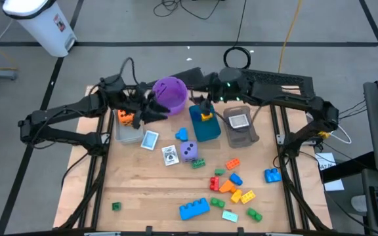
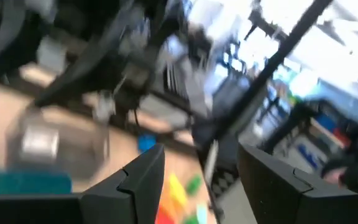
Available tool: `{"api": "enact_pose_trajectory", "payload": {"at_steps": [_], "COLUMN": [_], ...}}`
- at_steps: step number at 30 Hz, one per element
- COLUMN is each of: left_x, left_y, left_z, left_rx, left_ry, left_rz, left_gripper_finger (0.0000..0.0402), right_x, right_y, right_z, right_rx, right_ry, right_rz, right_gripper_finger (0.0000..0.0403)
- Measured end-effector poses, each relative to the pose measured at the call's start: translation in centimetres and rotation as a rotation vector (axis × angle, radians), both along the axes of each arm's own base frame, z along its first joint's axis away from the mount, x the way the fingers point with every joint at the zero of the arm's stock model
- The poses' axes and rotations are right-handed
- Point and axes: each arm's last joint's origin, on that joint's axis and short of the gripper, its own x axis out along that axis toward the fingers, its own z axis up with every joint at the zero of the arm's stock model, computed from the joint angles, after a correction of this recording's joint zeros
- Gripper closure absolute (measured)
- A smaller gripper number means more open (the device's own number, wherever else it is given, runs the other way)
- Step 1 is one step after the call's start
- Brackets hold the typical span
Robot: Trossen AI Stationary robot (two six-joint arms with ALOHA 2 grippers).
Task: Pick & Place Toys
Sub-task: Put the brown deck of cards into the black bin
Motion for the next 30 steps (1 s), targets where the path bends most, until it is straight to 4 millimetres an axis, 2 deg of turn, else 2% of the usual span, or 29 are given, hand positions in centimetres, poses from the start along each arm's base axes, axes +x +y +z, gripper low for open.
{"api": "enact_pose_trajectory", "payload": {"at_steps": [4,9,14,22,27,30], "left_x": [0.1,-0.1,-0.9,-3.3,-3.8,-4.0], "left_y": [-1.9,-4.9,-7.3,-10.5,-11.8,-12.1], "left_z": [-1.7,-3.6,-5.1,-6.9,-7.1,-7.1], "left_rx": [-0.008,0.044,0.068,0.027,-0.008,-0.044], "left_ry": [0.171,0.376,0.577,0.873,0.892,0.894], "left_rz": [-0.061,-0.058,0.009,0.069,0.171,0.236], "left_gripper_finger": [0.0192,0.0192,0.0192,0.0192,0.0192,0.0192], "right_x": [0.3,1.1,1.9,2.5,2.6,2.6], "right_y": [3.6,7.7,10.6,12.0,12.1,12.5], "right_z": [0.6,-0.2,-1.4,-2.9,-5.2,-5.7], "right_rx": [-0.014,-0.063,-0.091,-0.005,0.128,0.175], "right_ry": [-0.009,0.055,0.098,0.091,0.070,0.042], "right_rz": [0.082,0.060,0.032,-0.011,-0.063,-0.070], "right_gripper_finger": [0.0186,0.0186,0.0186,0.0192,0.0193,0.0193]}}
